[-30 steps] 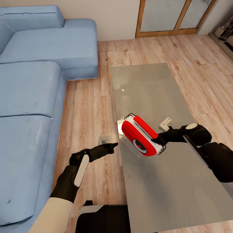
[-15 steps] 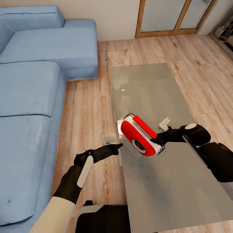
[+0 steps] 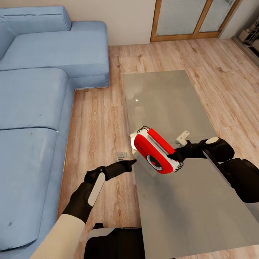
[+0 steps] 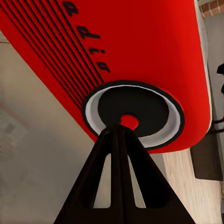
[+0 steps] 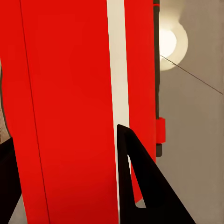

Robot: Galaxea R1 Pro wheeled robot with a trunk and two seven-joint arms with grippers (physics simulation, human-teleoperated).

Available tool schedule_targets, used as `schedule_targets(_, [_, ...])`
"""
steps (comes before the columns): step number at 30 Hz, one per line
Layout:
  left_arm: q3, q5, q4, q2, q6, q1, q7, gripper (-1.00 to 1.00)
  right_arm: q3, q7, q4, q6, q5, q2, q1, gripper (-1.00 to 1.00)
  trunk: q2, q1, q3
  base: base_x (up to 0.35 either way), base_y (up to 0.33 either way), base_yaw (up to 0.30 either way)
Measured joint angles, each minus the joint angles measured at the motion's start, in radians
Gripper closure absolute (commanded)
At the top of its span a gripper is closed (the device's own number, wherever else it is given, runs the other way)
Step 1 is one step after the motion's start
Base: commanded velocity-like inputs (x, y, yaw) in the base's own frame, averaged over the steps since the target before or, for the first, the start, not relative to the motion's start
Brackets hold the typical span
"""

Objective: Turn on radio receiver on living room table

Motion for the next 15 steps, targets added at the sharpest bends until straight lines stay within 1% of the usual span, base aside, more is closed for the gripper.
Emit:
schedule_targets(2, [-0.001, 0.001, 0.006, 0.0, -0.023, 0.0, 0.0, 1.0, 0.0, 0.0, 0.0, 0.0, 0.001, 0.0, 0.0, 1.0, 0.0, 0.0, 0.0, 0.0, 0.0, 0.0])
schedule_targets(3, [-0.001, 0.01, 0.015, 0.0, -0.037, -0.001, 0.0, 1.0, 0.0, 0.0, 0.0, 0.0, 0.002, 0.0, 0.0, 1.0, 0.0, 0.0, 0.0, 0.0, 0.0, 0.0])
schedule_targets(6, [-0.004, 0.02, 0.034, 0.0, -0.046, -0.001, 0.0, 1.0, 0.001, 0.0, 0.0, 0.0, 0.001, 0.001, 0.0, 1.0, 0.0, 0.0, 0.0, 0.0, 0.0, 0.0])
schedule_targets(7, [-0.009, 0.022, 0.04, 0.0, -0.048, -0.003, 0.0, 1.0, 0.001, 0.0, 0.0, 0.0, 0.0, 0.001, 0.0, 1.0, 0.0, 0.0, 0.0, 0.0, 0.0, 0.0])
schedule_targets(8, [-0.024, 0.025, 0.043, 0.0, -0.05, -0.004, 0.0, 1.0, 0.001, 0.005, 0.0, -0.001, 0.003, 0.002, 0.0, 1.0, 0.0, 0.0, 0.0, 0.0, 0.0, 0.0])
schedule_targets(10, [-0.044, 0.029, 0.045, 0.0, -0.059, -0.005, 0.0, 1.0, 0.002, 0.027, 0.0, 0.0, 0.001, 0.003, 0.0, 1.0, 0.0, 0.0, 0.0, 0.0, 0.0, 0.0])
schedule_targets(13, [-0.058, 0.043, 0.051, 0.0, -0.068, -0.005, 0.0, 1.0, 0.003, 0.057, 0.0, 0.001, -0.005, 0.002, 0.0, 1.0, 0.0, 0.0, 0.0, 0.0, 0.0, 0.0])
schedule_targets(15, [-0.061, 0.057, 0.062, 0.0, -0.072, -0.006, 0.0, 1.0, 0.002, 0.063, 0.0, -0.001, 0.005, 0.002, 0.0, 1.0, 0.0, 0.0, 0.0, 0.0, 0.0, 0.0])
